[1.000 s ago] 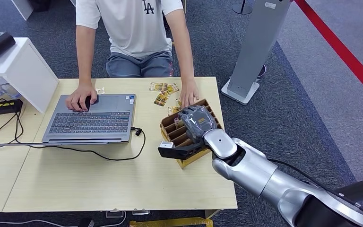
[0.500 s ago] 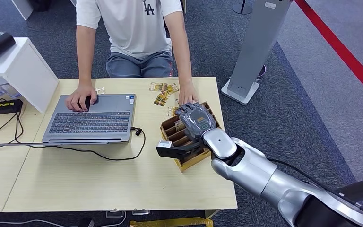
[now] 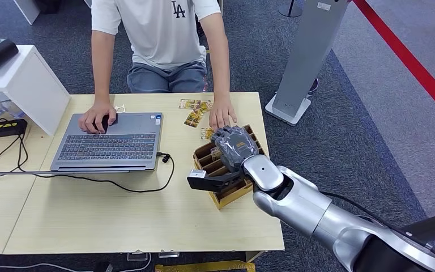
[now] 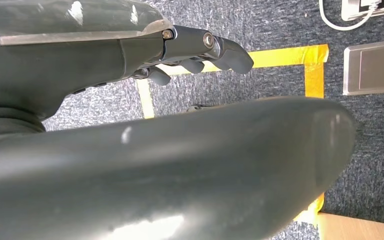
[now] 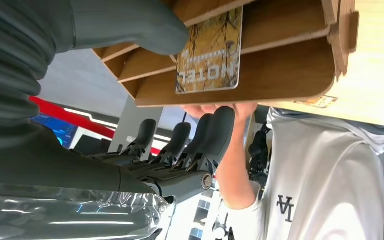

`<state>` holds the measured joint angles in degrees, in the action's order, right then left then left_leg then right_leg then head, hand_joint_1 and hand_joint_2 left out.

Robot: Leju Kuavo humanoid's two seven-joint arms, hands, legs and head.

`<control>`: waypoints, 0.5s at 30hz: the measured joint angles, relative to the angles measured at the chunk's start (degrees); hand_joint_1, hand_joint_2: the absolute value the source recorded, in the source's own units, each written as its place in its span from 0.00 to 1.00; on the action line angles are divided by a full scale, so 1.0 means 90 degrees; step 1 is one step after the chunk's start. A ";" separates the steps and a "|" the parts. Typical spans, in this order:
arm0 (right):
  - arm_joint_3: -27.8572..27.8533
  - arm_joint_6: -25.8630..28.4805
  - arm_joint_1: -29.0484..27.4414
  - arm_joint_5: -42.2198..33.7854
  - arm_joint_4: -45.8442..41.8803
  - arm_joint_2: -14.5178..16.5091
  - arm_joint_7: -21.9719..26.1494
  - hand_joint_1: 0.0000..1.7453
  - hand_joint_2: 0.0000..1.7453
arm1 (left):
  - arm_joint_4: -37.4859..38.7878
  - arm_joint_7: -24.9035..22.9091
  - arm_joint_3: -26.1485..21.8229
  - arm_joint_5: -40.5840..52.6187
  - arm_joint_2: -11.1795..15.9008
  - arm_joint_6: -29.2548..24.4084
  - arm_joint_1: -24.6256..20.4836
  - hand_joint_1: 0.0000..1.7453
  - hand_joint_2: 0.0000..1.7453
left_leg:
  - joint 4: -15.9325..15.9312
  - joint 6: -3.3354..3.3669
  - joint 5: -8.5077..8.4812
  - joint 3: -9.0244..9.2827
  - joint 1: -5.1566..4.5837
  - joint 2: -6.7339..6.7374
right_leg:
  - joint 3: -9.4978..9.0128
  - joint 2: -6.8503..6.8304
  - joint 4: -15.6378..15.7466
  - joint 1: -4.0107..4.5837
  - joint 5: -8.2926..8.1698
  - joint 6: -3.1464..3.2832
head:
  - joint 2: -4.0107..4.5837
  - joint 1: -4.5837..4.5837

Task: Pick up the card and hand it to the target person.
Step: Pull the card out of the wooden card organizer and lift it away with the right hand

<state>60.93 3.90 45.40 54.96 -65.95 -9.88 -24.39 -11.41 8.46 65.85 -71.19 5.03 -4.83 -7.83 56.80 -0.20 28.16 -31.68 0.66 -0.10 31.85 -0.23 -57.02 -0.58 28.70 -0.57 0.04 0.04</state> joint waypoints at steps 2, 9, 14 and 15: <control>0.0001 -0.0012 -0.0022 -0.0019 0.0020 0.0001 0.0018 0.55 1.00 | 0.0000 -0.0001 0.0000 0.0000 0.0000 0.0000 0.0000 0.00 0.00 | 0.0000 0.0000 0.0000 0.0000 0.0000 0.0000 | 0.0000 0.0000 0.0000 0.0000 0.0000 0.0000 | 0.0000 -0.0001; 0.0004 -0.0013 -0.0061 -0.0049 0.0058 0.0002 0.0047 0.61 1.00 | 0.0000 0.0000 0.0000 -0.0001 0.0000 0.0000 0.0005 0.00 0.00 | 0.0000 0.0000 0.0000 0.0000 0.0000 0.0000 | -0.0001 0.0000 0.0000 0.0000 0.0000 0.0000 | 0.0000 -0.0004; 0.0006 -0.0002 -0.0098 -0.0089 0.0117 0.0002 0.0066 0.69 1.00 | 0.0000 0.0001 0.0000 -0.0010 0.0000 0.0000 0.0026 0.00 0.00 | 0.0000 0.0000 0.0000 0.0000 0.0000 0.0000 | 0.0000 0.0000 0.0000 0.0000 0.0000 0.0000 | 0.0000 -0.0001; 0.0006 -0.0002 -0.0099 -0.0089 0.0122 0.0002 0.0066 0.71 1.00 | 0.0000 0.0001 0.0000 -0.0011 0.0000 0.0000 0.0028 0.00 0.00 | 0.0000 0.0000 0.0000 0.0000 0.0000 0.0000 | 0.0000 0.0000 0.0000 0.0000 0.0000 0.0000 | 0.0000 0.0000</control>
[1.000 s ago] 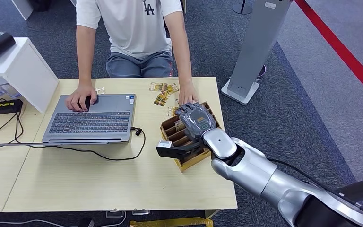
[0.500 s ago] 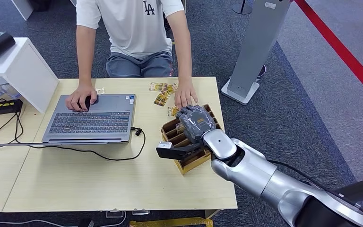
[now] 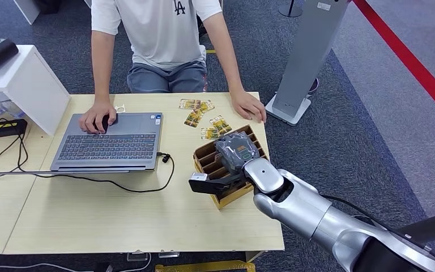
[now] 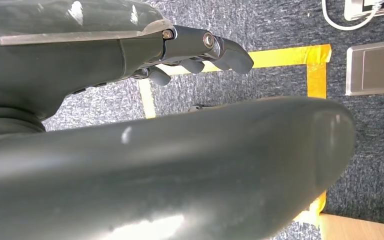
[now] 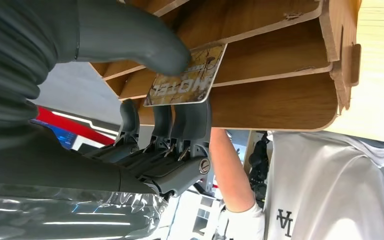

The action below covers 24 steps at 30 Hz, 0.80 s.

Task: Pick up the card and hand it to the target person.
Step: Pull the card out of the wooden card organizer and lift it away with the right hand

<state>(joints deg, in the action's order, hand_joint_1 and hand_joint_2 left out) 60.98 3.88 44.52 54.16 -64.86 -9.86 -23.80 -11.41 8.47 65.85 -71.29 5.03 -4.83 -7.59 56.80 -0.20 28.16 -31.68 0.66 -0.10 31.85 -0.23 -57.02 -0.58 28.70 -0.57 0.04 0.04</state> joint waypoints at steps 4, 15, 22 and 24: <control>0.0000 0.0005 -0.0002 -0.0002 0.0007 0.0000 0.0000 0.76 1.00 | 0.0000 -0.0001 0.0000 -0.0002 0.0000 0.0000 0.0002 0.00 0.00 | 0.0000 0.0000 0.0000 0.0001 0.0000 0.0000 | 0.0000 0.0000 0.0000 0.0000 0.0000 0.0000 | 0.0000 0.0001; 0.0000 0.0009 0.0022 -0.0021 0.0007 0.0000 0.0007 0.92 1.00 | 0.0000 0.0011 0.0002 -0.0008 0.0000 0.0001 0.0007 0.00 0.00 | 0.0000 0.0000 0.0000 0.0002 0.0000 0.0000 | -0.0001 0.0000 0.0000 0.0000 0.0000 0.0000 | 0.0000 0.0001; 0.0000 -0.0018 0.0031 -0.0042 0.0003 0.0000 0.0001 0.92 1.00 | 0.0000 0.0129 0.0005 0.0050 0.0002 0.0090 0.0010 0.00 0.00 | 0.0000 0.0000 0.0000 0.0001 0.0000 0.0000 | -0.0001 0.0000 0.0000 0.0000 0.0000 0.0000 | 0.0000 -0.0002; -0.0001 -0.0027 0.0036 -0.0053 0.0001 0.0000 -0.0002 0.92 1.00 | 0.0000 0.0143 0.0005 0.0048 0.0002 0.0083 0.0015 0.00 0.00 | 0.0000 0.0000 0.0000 0.0001 0.0000 0.0000 | -0.0002 0.0000 0.0000 0.0000 0.0000 0.0000 | 0.0000 -0.0002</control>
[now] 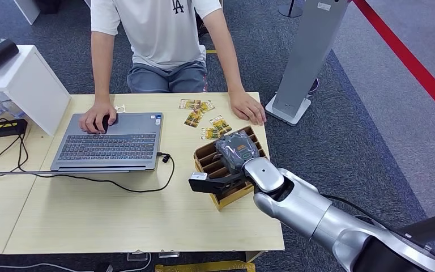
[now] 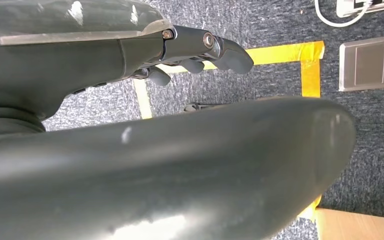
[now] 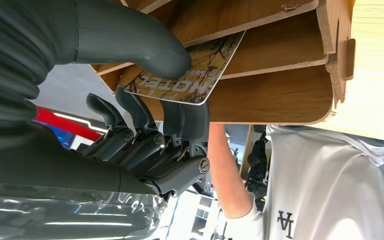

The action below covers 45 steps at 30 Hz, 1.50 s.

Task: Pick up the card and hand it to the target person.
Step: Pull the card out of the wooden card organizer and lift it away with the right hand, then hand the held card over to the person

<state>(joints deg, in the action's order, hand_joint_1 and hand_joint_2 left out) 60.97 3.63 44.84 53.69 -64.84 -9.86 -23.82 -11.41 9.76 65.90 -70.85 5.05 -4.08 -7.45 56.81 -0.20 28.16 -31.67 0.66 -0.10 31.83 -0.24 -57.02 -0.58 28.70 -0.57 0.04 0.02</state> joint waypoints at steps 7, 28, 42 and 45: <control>-0.0047 -0.0001 0.0092 0.0062 -0.0371 -0.0058 -0.0272 0.92 1.00 | 0.0000 0.0001 0.0000 -0.0087 0.0004 -0.0061 0.0047 0.00 0.00 | 0.0001 0.0000 0.0000 0.0001 0.0000 0.0000 | 0.0001 0.0002 0.0000 0.0000 -0.0001 0.0000 | 0.0000 0.0001; -0.1126 0.1779 -0.0533 0.1517 -0.2961 -0.0549 -0.0066 0.19 1.00 | 0.0000 0.0045 -0.0001 -0.0193 0.0006 0.0008 0.0107 0.00 1.00 | 0.0001 0.0000 0.0000 0.0008 0.0000 0.0001 | -0.0003 0.0003 0.0001 0.0000 0.0000 0.0000 | 0.0000 0.0001; -0.1592 0.2431 -0.1408 -0.2346 -0.2737 -0.0540 0.1481 0.00 1.00 | 0.0000 0.0127 -0.0002 -0.0292 0.0006 -0.0049 0.0132 0.00 0.00 | 0.0000 0.0000 0.0000 0.0003 0.0000 0.0000 | -0.0003 0.0001 0.0001 0.0000 0.0000 0.0000 | 0.0000 0.0002; -0.1760 0.2495 -0.1761 -0.3814 -0.2652 -0.0526 0.2088 0.00 1.00 | 0.0000 0.0126 -0.0003 -0.0319 0.0007 -0.0076 0.0138 0.00 0.00 | 0.0000 0.0000 0.0001 0.0002 0.0000 -0.0001 | -0.0002 0.0000 0.0001 0.0000 0.0000 0.0000 | 0.0000 0.0001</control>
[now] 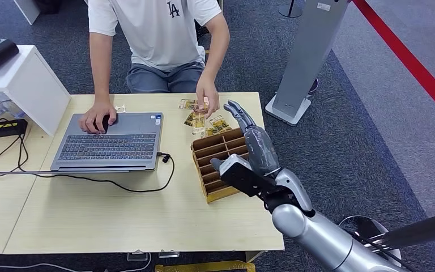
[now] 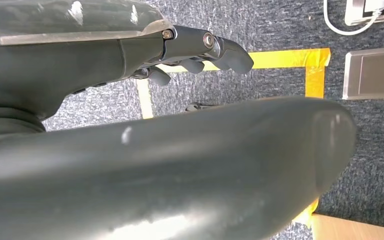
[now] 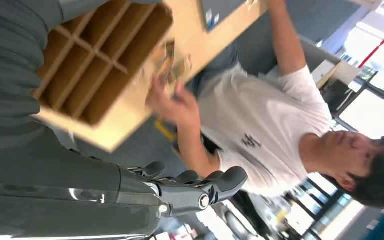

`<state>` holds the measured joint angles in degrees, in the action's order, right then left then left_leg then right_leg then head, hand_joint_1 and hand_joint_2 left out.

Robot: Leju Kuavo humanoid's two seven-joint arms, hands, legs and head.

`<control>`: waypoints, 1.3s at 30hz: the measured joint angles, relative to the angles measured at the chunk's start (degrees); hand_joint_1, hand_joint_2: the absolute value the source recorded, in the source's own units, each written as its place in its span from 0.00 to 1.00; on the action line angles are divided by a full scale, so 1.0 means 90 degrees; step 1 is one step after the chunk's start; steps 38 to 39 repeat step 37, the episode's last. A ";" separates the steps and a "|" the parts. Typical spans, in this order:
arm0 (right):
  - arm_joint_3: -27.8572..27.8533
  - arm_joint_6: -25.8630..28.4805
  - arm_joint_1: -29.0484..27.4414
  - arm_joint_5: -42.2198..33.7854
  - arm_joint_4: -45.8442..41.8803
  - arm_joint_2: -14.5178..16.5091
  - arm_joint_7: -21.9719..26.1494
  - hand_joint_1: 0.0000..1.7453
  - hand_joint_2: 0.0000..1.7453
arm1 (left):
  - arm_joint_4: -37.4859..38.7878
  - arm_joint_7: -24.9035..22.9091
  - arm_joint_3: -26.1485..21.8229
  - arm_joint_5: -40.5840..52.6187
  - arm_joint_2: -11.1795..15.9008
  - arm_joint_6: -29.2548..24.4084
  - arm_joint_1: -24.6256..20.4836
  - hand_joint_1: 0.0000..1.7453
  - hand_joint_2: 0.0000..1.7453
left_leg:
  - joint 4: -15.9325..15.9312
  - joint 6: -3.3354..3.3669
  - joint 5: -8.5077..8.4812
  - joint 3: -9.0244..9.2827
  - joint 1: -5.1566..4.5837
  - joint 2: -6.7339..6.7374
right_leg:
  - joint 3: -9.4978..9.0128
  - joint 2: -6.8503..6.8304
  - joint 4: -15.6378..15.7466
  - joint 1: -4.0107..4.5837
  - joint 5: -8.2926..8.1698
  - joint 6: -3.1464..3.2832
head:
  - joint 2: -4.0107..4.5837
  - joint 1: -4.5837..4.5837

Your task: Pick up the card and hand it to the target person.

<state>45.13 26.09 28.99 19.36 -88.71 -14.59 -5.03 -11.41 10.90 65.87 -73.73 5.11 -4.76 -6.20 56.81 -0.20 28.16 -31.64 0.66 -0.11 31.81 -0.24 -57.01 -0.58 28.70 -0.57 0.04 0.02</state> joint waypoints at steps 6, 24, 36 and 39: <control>-0.0424 -0.0211 -0.0789 -0.2368 0.0136 0.0011 0.0862 0.00 1.00 | 0.0000 -0.0048 -0.0002 -0.0061 0.0000 -0.0038 0.0003 0.00 0.00 | 0.0000 0.0001 0.0001 0.0000 0.0000 -0.0001 | 0.0001 0.0000 0.0001 0.0000 0.0000 0.0000 | 0.0000 0.0000; -0.1276 -0.0950 -0.2098 -0.3812 0.0330 0.0053 0.1378 0.00 1.00 | 0.0000 -0.0173 -0.0004 -0.0080 0.0010 -0.0130 0.0010 0.00 0.00 | 0.0000 0.0001 0.0001 0.0001 0.0000 0.0001 | 0.0001 0.0002 0.0001 0.0000 0.0000 0.0000 | 0.0000 0.0002; -0.1461 -0.1073 -0.2212 -0.3821 0.0330 0.0094 0.1378 0.00 1.00 | 0.0000 -0.0175 -0.0004 -0.0049 0.0007 -0.0134 0.0010 0.00 0.00 | 0.0000 0.0001 0.0001 0.0002 0.0000 0.0002 | 0.0000 0.0002 0.0001 0.0000 0.0000 0.0000 | 0.0000 0.0001; -0.1467 -0.1075 -0.2217 -0.3822 0.0330 0.0094 0.1378 0.00 1.00 | 0.0000 -0.0175 -0.0004 -0.0046 0.0007 -0.0134 0.0010 0.00 0.00 | 0.0000 0.0001 0.0001 0.0002 0.0000 0.0002 | 0.0000 0.0002 0.0001 0.0000 0.0000 0.0000 | 0.0000 0.0001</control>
